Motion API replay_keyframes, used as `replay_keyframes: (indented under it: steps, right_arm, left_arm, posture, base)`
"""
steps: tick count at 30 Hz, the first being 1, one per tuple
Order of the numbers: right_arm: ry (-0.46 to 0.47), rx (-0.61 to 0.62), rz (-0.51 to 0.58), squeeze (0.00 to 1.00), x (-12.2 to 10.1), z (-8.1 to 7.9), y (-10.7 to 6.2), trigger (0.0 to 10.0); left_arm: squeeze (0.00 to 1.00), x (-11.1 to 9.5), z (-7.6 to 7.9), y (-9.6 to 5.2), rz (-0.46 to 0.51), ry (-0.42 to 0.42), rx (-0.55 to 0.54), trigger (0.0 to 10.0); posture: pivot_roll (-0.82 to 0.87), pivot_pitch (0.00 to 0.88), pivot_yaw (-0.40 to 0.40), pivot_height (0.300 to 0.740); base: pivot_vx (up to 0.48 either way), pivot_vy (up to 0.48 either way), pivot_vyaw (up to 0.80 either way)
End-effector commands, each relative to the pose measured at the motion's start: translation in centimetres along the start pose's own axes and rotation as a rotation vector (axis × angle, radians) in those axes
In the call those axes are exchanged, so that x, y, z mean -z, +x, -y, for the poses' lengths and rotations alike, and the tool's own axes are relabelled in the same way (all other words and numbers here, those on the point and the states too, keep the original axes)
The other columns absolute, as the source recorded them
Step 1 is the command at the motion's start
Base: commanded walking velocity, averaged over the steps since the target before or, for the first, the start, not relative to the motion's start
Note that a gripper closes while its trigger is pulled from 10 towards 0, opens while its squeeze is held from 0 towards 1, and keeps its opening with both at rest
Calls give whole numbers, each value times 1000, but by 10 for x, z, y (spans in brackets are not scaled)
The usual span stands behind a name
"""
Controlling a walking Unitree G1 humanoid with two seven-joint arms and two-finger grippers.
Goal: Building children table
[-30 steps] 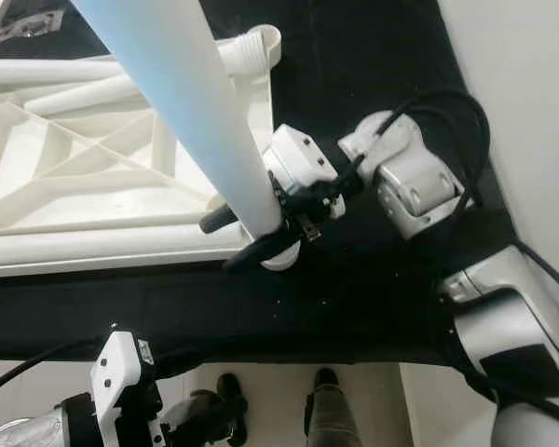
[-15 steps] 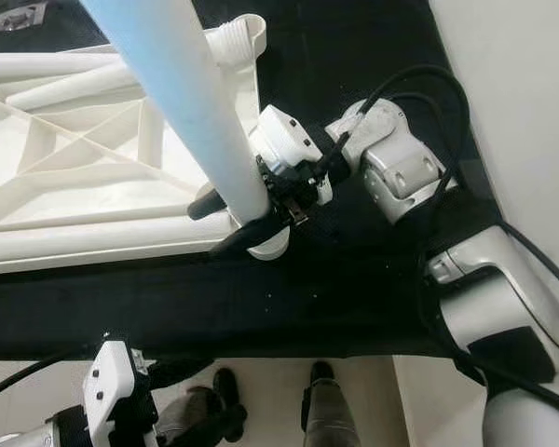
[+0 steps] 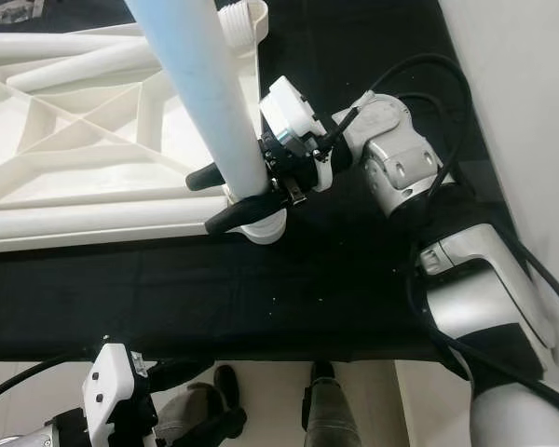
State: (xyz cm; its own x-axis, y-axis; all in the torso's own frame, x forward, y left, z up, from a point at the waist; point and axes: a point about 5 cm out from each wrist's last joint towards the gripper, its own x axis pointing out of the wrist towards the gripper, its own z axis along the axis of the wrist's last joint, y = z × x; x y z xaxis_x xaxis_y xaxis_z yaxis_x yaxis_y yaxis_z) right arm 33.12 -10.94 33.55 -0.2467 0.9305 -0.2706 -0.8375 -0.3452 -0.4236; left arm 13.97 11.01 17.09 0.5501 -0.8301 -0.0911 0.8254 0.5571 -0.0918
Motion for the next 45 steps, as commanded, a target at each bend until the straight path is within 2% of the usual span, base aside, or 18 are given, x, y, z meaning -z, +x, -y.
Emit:
replay_keyframes:
  steps: [1,7,8,10,11,12,13,14,16,19,23,27,33,37,41,44,45]
  right_arm:
    - [102,47,46,0,25,-8,-7,10000]
    - [102,18,-37,0,32,-22,-13,10000]
    - [115,-28,-131,0,38,-35,-16,10000]
    - [115,-28,-131,0,38,-35,-16,10000]
    - [113,-47,-175,0,41,-39,-17,10000]
    - [94,-73,-228,0,43,-43,-17,10000]
    - [94,-73,-228,0,43,-43,-17,10000]
    - [58,-96,-288,0,43,-46,-18,10000]
    - [36,-115,-321,0,43,-49,-18,10000]
    - [36,-121,-301,0,38,-50,-17,10000]
    - [99,-112,-148,0,21,-50,-15,10000]
    - [104,-16,-30,0,17,-38,-22,10000]
    - [100,51,88,0,6,-31,-32,10000]
    - [105,59,113,0,4,-32,-34,10000]
    - [105,145,158,0,8,-35,-31,10000]
    - [95,177,156,0,9,-35,-30,10000]
    - [71,186,120,0,11,-37,-29,10000]
  left_arm:
    - [0,8,1,-1,-39,-32,9,10000]
    - [0,8,-1,0,-36,-29,7,10000]
    - [0,7,-2,1,-35,-27,7,10000]
    - [0,7,-2,1,-35,-27,7,10000]
    - [0,7,-3,1,-35,-26,7,10000]
    - [0,7,-3,1,-35,-24,8,10000]
    - [0,7,-3,1,-35,-24,8,10000]
    - [0,7,-4,2,-34,-23,9,10000]
    - [0,7,-5,3,-33,-23,8,10000]
    - [0,7,-6,3,-32,-23,7,10000]
    - [0,7,-9,5,-29,-23,5,10000]
    - [0,6,-11,7,-24,-17,0,10000]
    - [0,6,-13,8,-21,-14,-2,10000]
    - [0,6,-13,8,-20,-14,-2,10000]
    - [0,6,-14,11,-14,-12,-2,10000]
    - [0,6,-14,11,-13,-11,-2,10000]
    - [0,6,-15,12,-11,-10,-3,10000]
  posture:
    - [89,460,137,740]
    - [89,461,139,740]
    - [88,463,142,740]
    - [88,463,142,740]
    - [87,463,142,740]
    - [85,463,142,740]
    - [85,463,142,740]
    - [86,464,141,740]
    - [85,462,142,740]
    - [83,462,144,740]
    - [82,457,143,740]
    - [78,450,139,740]
    - [66,443,136,740]
    - [63,441,134,740]
    - [57,436,131,740]
    - [56,435,130,740]
    - [59,434,130,740]
  base:
    - [0,0,0]
    - [0,0,0]
    - [0,0,0]
    - [0,0,0]
    - [0,0,0]
    - [0,0,0]
    - [0,0,0]
    - [0,0,0]
    - [0,0,0]
    - [0,0,0]
    - [0,0,0]
    - [0,0,0]
    - [0,0,0]
    - [0,0,0]
    - [0,0,0]
    - [0,0,0]
    - [0,0,0]
